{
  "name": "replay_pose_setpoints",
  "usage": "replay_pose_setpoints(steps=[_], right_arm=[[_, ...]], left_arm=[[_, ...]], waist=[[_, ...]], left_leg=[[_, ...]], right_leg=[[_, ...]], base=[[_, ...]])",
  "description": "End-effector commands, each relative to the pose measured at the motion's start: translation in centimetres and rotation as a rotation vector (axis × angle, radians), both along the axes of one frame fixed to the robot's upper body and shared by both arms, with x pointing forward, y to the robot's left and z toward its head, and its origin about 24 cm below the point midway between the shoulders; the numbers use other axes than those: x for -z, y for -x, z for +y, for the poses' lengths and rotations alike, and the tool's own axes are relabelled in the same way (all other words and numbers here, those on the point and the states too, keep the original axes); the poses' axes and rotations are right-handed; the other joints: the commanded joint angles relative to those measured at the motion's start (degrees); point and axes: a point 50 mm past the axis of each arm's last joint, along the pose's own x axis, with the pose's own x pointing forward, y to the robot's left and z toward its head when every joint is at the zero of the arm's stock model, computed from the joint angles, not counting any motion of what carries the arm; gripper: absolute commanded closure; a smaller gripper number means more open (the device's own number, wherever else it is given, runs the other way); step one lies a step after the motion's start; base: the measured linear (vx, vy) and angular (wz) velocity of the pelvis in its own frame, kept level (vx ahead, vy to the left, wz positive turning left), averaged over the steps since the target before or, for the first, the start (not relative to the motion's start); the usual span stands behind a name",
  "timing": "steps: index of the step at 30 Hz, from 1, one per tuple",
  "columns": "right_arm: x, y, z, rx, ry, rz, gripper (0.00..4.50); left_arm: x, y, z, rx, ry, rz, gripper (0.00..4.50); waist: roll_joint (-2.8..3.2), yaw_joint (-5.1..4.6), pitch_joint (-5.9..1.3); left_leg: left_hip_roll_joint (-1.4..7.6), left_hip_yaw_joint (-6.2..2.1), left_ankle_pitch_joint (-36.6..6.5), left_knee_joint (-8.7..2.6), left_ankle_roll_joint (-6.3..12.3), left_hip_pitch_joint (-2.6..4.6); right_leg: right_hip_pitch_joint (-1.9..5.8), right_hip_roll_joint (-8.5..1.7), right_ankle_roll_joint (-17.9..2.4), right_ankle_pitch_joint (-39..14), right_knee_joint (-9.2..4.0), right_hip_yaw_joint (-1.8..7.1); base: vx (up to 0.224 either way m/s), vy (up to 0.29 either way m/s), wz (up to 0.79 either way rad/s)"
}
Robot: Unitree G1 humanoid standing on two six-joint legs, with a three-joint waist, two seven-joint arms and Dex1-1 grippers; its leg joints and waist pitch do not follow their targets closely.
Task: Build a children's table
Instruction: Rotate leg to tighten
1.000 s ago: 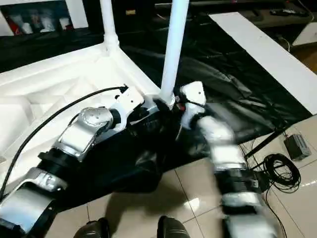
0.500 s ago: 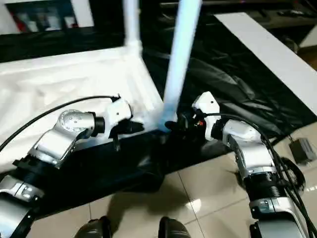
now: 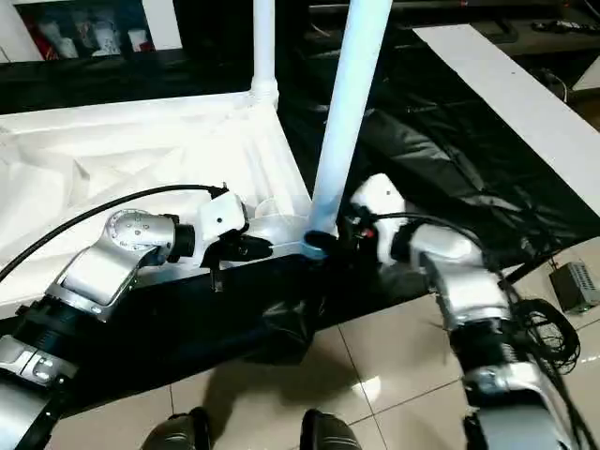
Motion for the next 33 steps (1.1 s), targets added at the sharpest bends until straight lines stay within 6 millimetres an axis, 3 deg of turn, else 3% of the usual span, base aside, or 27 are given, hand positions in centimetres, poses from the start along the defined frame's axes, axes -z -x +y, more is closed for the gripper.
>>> replay_pose_setpoints(steps=[1,2,12,17,21,23,26,28,30,31,32,33], right_arm=[[0.3,-0.3,-0.7,0.052,0.024,0.007,1.15],[0.3,-0.3,-0.6,0.047,0.023,0.008,1.38],[0.9,-0.1,-0.3,0.021,0.041,0.012,2.18],[1.3,0.0,-0.1,0.027,0.034,0.02,2.36],[2.1,0.0,0.1,0.083,-0.013,0.042,2.4],[2.9,-0.3,0.8,0.212,-0.075,0.059,2.43],[3.8,-0.7,1.8,0.38,-0.13,0.077,2.47],[4.0,-1.0,2.1,0.451,-0.139,0.077,2.49],[4.1,-1.8,2.8,0.635,-0.161,0.075,2.49],[4.1,-1.8,2.8,0.635,-0.161,0.075,2.5],[4.1,-2.0,3.0,0.676,-0.168,0.075,2.5],[4.0,-2.1,3.3,0.7,-0.183,0.074,2.5]], left_arm=[[1.6,0.9,-0.4,0.054,-0.042,0.078,4.5],[1.6,0.9,-0.3,0.051,-0.041,0.078,4.5],[1.7,1.0,-0.2,0.048,-0.044,0.084,4.5],[1.9,1.0,-0.3,0.04,-0.047,0.089,4.5],[2.1,0.2,-0.6,-0.067,-0.029,0.076,4.5],[2.2,-1.1,-1.2,-0.21,-0.001,0.062,4.5],[2.3,-2.3,-1.8,-0.356,0.009,0.048,4.5],[2.3,-2.7,-2.0,-0.399,0.007,0.033,4.5],[2.0,-3.5,-2.5,-0.454,0.002,-0.007,4.5],[2.0,-3.5,-2.5,-0.454,0.002,-0.007,4.5],[1.9,-3.7,-2.6,-0.459,0.003,-0.019,4.5],[1.8,-3.8,-2.8,-0.459,0.007,-0.025,4.5]], waist=[[-0.14,-0.17,-4.44],[-0.15,-0.18,-4.47],[-0.2,-0.3,-4.4],[-0.2,-0.37,-4.37],[-0.25,-0.42,-4.2],[-0.1,-0.51,-3.87],[-0.08,-0.42,-3.92],[-0.15,-0.45,-4.01],[0.14,-0.53,-3.97],[0.38,-0.57,-3.95],[0.05,-0.6,-4.07],[0.12,-0.5,-4.1]], left_leg=[[1.09,-0.39,-8.7,-2.69,4.9,1.61],[1.11,-0.4,-8.86,-2.71,4.72,1.66],[1.06,-0.45,-9.7,-2.74,4.29,1.59],[1.04,-0.45,-9.93,-2.73,4.32,1.57],[1.03,-0.48,-11.4,-2.84,3.67,1.6],[0.97,-0.51,-13.99,-3.1,2.15,1.76],[0.92,-0.88,-17.27,-3.41,0.11,2.07],[0.89,-1.0,-17.41,-3.56,-0.17,1.87],[0.81,-0.9,-17.49,-3.57,-0.19,1.88],[0.73,-0.96,-17.71,-3.64,-0.41,1.83],[0.6,-1.0,-17.86,-3.65,-0.77,1.71],[0.63,-1.0,-17.78,-3.62,-0.64,1.79]], right_leg=[[3.18,-2.14,-14.93,-5.66,-3.48,1.65],[3.16,-2.12,-14.81,-5.97,-3.49,1.65],[3.09,-2.14,-14.2,-7.71,-3.63,1.68],[3.06,-2.16,-14.18,-8.08,-3.68,1.69],[2.92,-2.17,-13.87,-10.7,-4.03,1.69],[2.51,-2.13,-12.62,-15.3,-4.62,1.72],[2.11,-2.28,-10.45,-20.99,-5.17,1.67],[2.22,-2.2,-9.76,-20.16,-5.11,1.58],[1.96,-2.1,-9.7,-18.51,-5.11,1.64],[1.87,-2.11,-9.62,-18.63,-5.11,1.64],[2.15,-2.1,-8.87,-18.44,-5.09,1.56],[2.16,-2.11,-8.81,-17.87,-5.08,1.57]], base=[[0.0,0.0,0.0],[0.0,0.0,0.0],[0.0,0.0,0.0],[0.0,0.0,0.0],[0.0,0.0,0.0],[0.0,0.0,0.0],[0.0,0.0,0.0],[0.0,0.0,0.0],[0.0,0.0,0.0],[0.0,0.0,0.0],[0.0,0.0,0.0],[0.0,0.0,0.0]])
